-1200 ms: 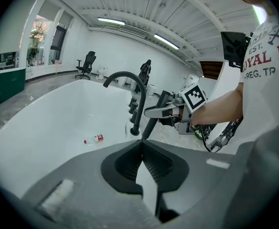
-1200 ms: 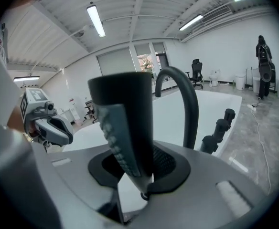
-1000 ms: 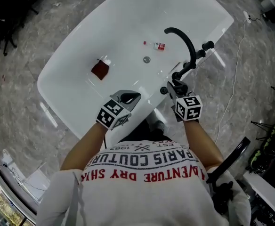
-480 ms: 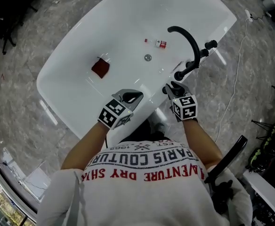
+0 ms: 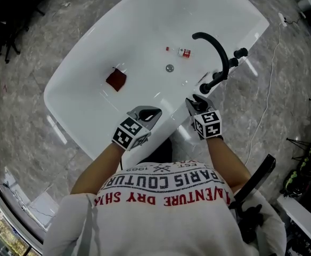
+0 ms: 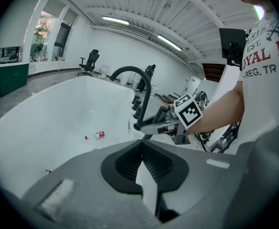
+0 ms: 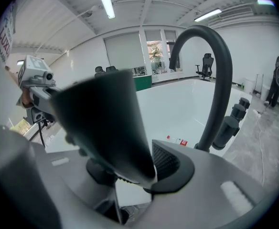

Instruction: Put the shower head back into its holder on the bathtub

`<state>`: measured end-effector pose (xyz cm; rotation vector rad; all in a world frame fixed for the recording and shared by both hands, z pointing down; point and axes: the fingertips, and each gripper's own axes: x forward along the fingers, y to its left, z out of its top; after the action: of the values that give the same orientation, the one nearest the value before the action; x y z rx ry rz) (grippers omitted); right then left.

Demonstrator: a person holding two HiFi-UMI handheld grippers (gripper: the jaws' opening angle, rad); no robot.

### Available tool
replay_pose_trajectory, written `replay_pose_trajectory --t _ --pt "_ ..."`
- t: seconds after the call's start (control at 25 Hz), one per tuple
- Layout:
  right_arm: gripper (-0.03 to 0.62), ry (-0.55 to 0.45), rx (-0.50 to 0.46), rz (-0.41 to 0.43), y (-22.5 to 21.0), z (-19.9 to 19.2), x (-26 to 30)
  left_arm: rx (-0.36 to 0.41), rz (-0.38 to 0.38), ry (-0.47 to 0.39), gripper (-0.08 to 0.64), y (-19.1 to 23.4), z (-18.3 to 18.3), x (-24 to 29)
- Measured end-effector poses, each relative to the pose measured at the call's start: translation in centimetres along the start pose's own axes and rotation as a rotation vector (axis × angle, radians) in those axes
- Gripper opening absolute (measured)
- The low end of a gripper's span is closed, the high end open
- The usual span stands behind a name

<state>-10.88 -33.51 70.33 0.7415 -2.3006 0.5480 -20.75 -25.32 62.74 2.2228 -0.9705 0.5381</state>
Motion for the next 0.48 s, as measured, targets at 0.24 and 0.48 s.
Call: replay_pose_trajectory --t 0.24,0.48 --pt "0.253 -0.078 0.058 -0.001 0.6 0.9 -2.6 0.001 0.005 -0.084 0.012 -0.8 1.0 -0.5" --pt "0.248 -0.183 0.051 0.007 2.0 2.3 -9.6 0.050 -0.052 -0.114 0.032 -5.4 2.4 0.3"
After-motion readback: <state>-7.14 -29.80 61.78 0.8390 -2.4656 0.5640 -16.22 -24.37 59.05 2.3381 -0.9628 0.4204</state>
